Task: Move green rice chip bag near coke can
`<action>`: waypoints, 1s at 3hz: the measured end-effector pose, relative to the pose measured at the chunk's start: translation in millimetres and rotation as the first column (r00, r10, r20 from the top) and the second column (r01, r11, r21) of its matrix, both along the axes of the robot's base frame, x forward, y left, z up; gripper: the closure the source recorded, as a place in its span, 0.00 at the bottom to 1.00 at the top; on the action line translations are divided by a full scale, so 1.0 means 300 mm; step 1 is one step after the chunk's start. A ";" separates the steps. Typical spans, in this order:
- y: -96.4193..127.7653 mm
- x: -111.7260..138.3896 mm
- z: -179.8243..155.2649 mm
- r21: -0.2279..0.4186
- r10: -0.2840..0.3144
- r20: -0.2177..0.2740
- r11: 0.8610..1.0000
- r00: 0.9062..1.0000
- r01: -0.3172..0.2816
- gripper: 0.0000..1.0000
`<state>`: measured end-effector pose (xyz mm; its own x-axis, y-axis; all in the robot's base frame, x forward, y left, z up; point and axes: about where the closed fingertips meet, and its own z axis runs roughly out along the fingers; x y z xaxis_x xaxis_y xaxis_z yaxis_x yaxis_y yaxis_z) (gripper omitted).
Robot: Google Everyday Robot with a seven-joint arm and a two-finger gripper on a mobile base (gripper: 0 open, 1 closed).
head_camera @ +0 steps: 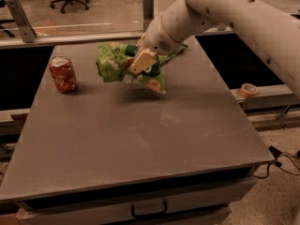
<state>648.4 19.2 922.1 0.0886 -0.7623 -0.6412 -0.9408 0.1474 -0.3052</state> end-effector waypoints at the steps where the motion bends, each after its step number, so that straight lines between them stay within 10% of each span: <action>1: 0.064 0.064 -0.071 0.002 -0.047 -0.028 0.999 0.999 0.047 0.82; 3: 0.228 0.057 -0.137 0.002 -0.049 -0.093 0.999 0.994 0.050 0.36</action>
Offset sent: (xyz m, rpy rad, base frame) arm 0.0278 0.0663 -0.0414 0.0178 0.0996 -0.0949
